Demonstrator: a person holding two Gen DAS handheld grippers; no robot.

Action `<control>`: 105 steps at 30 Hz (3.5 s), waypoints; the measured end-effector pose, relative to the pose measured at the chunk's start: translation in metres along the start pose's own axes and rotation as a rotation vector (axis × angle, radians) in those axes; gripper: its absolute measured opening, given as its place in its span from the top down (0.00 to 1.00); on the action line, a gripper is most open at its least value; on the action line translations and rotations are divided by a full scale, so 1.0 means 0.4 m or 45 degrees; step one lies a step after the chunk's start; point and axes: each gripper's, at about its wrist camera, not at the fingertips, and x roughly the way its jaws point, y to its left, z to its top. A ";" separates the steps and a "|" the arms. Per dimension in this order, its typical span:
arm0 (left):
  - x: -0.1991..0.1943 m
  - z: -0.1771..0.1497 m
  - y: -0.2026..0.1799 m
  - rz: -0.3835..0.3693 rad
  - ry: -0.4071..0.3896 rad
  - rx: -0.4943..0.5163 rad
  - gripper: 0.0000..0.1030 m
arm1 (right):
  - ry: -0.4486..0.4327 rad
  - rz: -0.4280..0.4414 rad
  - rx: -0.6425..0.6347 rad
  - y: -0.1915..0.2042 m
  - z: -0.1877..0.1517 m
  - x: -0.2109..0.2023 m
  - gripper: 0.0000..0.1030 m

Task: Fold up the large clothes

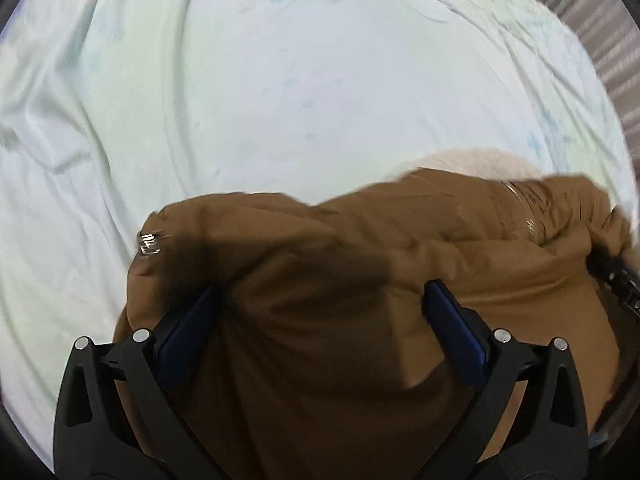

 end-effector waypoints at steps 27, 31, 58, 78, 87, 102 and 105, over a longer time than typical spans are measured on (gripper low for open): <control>-0.126 -0.470 -0.107 0.191 -0.317 0.089 0.03 | -0.326 -0.052 -0.162 -0.020 -0.524 -0.253 0.01; -0.074 -0.480 -0.101 0.207 -0.335 0.113 0.03 | -0.260 -0.103 -0.201 -0.017 -0.533 -0.221 0.01; -0.016 -0.361 -0.079 0.249 -0.302 0.109 0.03 | -0.263 -0.168 -0.246 -0.049 -0.524 -0.123 0.01; -0.181 -0.452 0.039 0.284 -0.424 0.135 0.03 | -0.356 -0.111 -0.005 -0.305 -0.696 -0.358 0.02; -0.065 -0.402 0.005 0.338 -0.350 0.203 0.03 | -0.262 -0.096 -0.011 -0.362 -0.639 -0.242 0.02; -0.055 -0.392 0.006 0.322 -0.363 0.207 0.03 | -0.176 0.036 0.045 -0.375 -0.596 -0.168 0.15; -0.069 -0.398 0.022 0.320 -0.367 0.203 0.03 | -0.170 0.027 0.005 -0.359 -0.589 -0.171 0.25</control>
